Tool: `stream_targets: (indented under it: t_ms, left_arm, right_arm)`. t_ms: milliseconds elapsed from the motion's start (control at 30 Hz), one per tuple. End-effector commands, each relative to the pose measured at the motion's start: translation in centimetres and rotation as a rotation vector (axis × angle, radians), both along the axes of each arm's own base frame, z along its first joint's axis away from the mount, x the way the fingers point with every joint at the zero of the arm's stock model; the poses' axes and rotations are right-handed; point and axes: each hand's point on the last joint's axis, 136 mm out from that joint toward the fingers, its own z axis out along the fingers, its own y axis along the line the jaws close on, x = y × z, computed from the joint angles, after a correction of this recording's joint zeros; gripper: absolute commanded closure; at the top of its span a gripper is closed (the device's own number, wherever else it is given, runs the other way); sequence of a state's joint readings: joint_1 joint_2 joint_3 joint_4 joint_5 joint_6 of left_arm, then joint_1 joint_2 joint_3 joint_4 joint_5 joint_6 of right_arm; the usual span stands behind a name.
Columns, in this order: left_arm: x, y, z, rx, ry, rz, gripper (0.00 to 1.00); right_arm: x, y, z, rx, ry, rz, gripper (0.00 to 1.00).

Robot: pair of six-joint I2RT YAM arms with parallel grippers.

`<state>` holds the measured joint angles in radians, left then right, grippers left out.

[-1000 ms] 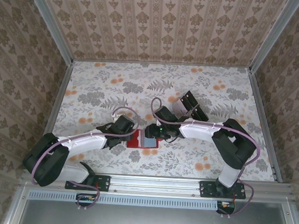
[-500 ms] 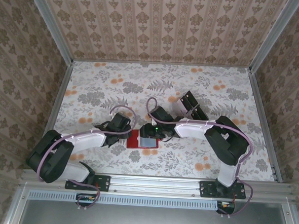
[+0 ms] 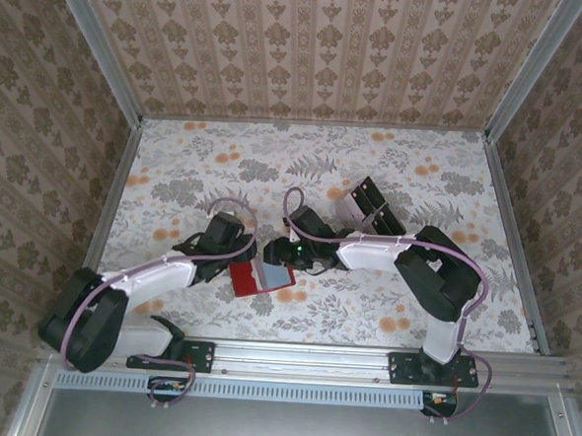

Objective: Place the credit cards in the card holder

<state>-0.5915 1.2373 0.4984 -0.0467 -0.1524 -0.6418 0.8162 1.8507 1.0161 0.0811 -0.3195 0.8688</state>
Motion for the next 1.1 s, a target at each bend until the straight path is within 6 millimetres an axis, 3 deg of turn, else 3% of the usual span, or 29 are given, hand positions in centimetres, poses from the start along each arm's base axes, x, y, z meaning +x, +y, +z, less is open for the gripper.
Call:
stream_targets:
  t_ms: [0,200,333,500,700,833,1067]
  left_arm:
    - [-1.3,1.0,0.2,0.003,0.019,-0.003,0.32]
    - [-3.3,2.7,0.6,-0.003,0.043,0.05,0.33]
    - [-4.6,3.2,0.2,-0.025,0.067,0.072,0.34]
    - [-5.6,2.9,-0.8,-0.065,0.091,0.081,0.34]
    - [-5.5,1.8,-1.2,-0.091,0.088,0.07,0.35]
    - [-5.1,1.0,-1.5,-0.102,0.089,0.058,0.35]
    - [-4.3,0.0,-1.9,-0.118,0.086,0.047,0.37]
  right_arm:
    - [-0.5,0.4,-0.5,0.022,0.023,-0.002,0.46]
    - [-0.4,-0.3,-0.3,-0.053,-0.02,0.02,0.47]
    - [-0.3,-1.1,0.9,-0.086,-0.077,0.03,0.47]
    - [-0.1,-2.0,2.5,-0.116,-0.134,0.034,0.46]
    - [0.2,-4.1,3.7,-0.206,-0.208,0.024,0.46]
    - [0.1,-5.5,3.1,-0.291,-0.216,0.03,0.46]
    - [0.1,-6.8,-0.3,-0.4,-0.18,0.03,0.48]
